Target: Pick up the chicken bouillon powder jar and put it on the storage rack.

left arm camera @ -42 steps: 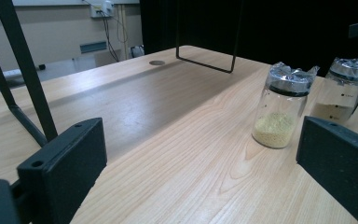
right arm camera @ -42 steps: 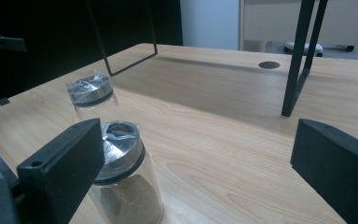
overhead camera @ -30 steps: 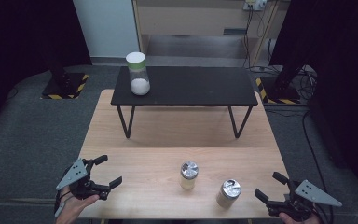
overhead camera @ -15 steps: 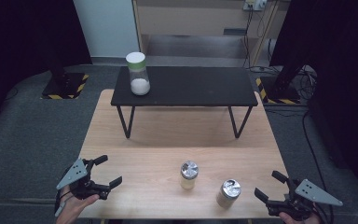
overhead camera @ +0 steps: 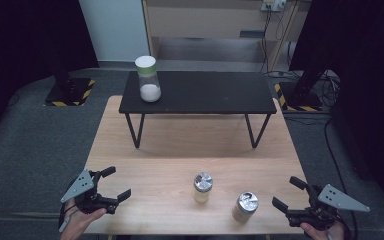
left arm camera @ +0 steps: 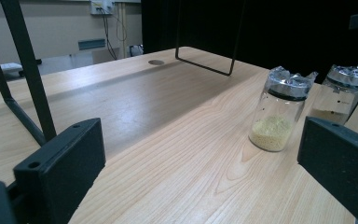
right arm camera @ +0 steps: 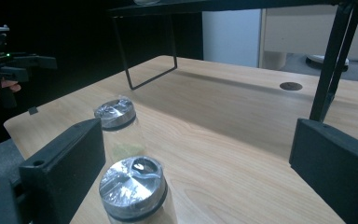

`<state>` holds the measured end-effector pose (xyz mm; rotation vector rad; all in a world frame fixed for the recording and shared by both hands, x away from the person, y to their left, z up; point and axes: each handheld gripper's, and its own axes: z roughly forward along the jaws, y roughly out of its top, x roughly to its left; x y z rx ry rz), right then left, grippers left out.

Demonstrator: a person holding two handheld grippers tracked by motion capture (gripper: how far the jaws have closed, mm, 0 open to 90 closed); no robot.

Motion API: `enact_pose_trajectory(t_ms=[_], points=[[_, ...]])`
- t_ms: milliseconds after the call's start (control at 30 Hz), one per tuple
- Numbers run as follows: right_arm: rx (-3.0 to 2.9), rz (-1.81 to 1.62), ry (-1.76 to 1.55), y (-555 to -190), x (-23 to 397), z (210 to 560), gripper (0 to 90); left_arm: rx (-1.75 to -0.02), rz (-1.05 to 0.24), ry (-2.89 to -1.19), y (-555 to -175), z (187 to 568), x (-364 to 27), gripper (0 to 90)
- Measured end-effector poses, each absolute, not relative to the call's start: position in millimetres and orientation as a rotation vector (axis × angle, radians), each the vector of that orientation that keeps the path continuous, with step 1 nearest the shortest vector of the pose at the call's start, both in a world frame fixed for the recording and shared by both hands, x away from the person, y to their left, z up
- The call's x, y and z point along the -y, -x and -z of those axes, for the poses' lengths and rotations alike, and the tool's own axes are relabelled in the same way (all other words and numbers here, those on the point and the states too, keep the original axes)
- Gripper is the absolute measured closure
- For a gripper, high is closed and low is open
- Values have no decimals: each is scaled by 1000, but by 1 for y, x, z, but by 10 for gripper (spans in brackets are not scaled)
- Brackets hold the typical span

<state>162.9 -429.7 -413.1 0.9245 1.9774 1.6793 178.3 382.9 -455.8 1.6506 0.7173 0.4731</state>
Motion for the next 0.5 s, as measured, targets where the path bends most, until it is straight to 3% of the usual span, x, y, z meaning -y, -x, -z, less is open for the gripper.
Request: enact_pose_trajectory(t_ms=[500], points=[[-2057,-1698,-821,-188,418,386,40,-725,-475,-1654,-178,455,-383,0]])
